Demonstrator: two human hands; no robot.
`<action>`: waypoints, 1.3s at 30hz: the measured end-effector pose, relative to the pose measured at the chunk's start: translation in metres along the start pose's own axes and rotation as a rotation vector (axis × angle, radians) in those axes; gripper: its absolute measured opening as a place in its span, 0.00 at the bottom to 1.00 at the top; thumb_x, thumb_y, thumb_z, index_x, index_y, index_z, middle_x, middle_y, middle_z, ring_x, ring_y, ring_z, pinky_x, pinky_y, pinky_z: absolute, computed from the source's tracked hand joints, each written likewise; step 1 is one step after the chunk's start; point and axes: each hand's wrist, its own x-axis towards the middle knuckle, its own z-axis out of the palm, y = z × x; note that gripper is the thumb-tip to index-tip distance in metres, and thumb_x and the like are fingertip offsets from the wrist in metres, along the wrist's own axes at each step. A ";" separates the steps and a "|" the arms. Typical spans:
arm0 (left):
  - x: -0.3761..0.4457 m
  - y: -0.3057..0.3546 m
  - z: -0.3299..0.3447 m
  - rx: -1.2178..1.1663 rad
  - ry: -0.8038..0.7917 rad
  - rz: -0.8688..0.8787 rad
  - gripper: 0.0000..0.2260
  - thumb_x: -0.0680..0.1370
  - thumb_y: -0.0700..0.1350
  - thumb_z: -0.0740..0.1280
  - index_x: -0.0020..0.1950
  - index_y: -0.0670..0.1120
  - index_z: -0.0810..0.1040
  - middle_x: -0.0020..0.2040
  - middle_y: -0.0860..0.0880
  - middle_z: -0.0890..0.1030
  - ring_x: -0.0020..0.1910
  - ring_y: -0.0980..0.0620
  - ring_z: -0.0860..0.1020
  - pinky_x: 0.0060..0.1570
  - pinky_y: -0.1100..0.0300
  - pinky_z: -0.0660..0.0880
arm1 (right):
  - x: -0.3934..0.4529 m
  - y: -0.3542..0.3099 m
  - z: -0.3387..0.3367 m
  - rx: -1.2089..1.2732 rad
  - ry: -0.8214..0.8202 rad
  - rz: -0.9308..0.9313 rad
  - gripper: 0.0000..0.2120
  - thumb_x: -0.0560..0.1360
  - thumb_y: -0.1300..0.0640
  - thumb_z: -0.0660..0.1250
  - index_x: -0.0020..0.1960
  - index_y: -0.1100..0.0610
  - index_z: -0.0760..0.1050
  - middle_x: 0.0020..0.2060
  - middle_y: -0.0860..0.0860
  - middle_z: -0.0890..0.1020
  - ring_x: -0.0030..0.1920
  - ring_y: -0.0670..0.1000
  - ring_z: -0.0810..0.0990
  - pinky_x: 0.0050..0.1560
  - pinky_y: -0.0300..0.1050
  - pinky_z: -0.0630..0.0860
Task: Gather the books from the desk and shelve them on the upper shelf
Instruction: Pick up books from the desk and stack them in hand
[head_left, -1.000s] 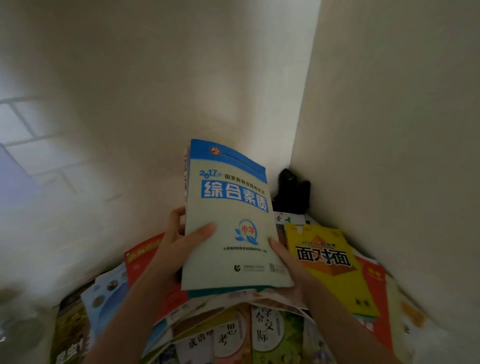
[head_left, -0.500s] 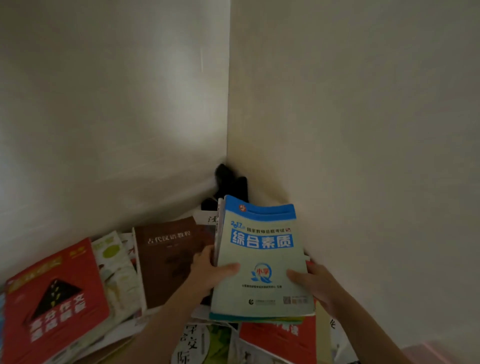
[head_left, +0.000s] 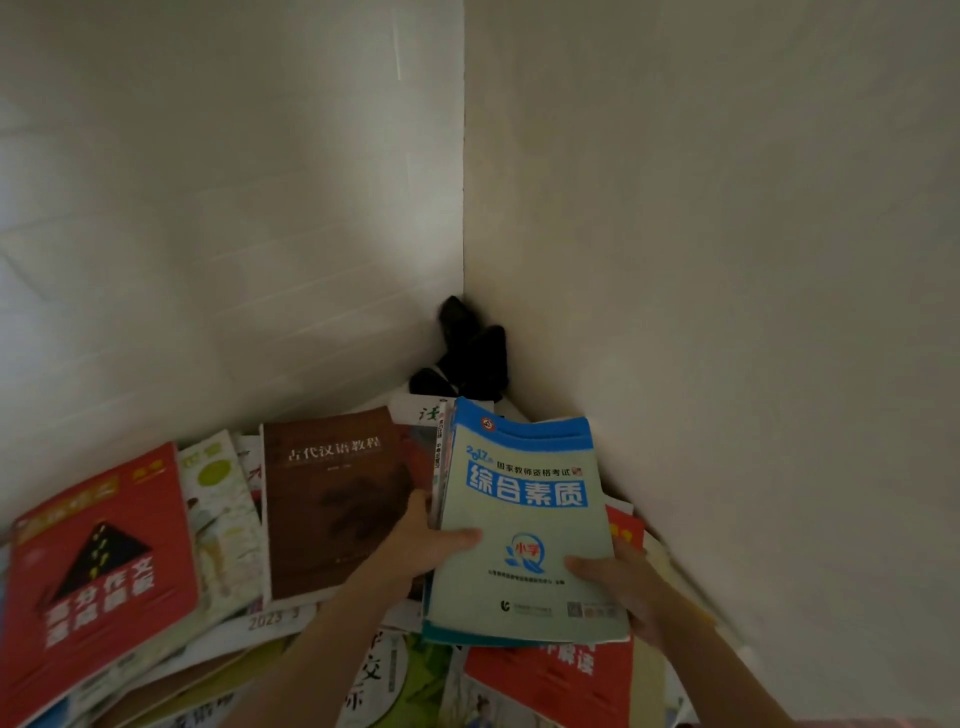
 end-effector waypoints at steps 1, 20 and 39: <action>-0.002 -0.002 0.001 -0.024 -0.007 0.001 0.30 0.69 0.43 0.77 0.65 0.49 0.64 0.57 0.48 0.79 0.52 0.49 0.80 0.50 0.53 0.80 | -0.001 -0.001 0.001 -0.017 0.001 -0.011 0.18 0.72 0.61 0.73 0.61 0.55 0.78 0.52 0.56 0.85 0.51 0.60 0.85 0.54 0.64 0.79; -0.154 -0.017 -0.265 -0.138 0.452 0.566 0.27 0.69 0.37 0.76 0.64 0.52 0.71 0.55 0.48 0.83 0.49 0.49 0.84 0.47 0.43 0.81 | 0.006 -0.100 0.278 -0.235 -0.310 -0.557 0.34 0.60 0.68 0.80 0.63 0.57 0.72 0.55 0.55 0.83 0.53 0.57 0.84 0.46 0.60 0.82; -0.126 -0.094 -0.342 -0.230 0.578 0.678 0.37 0.68 0.26 0.72 0.71 0.42 0.58 0.59 0.42 0.77 0.57 0.45 0.79 0.46 0.49 0.81 | 0.040 -0.038 0.397 -0.163 -0.203 -0.742 0.24 0.73 0.67 0.70 0.66 0.57 0.67 0.58 0.55 0.80 0.56 0.56 0.82 0.46 0.57 0.83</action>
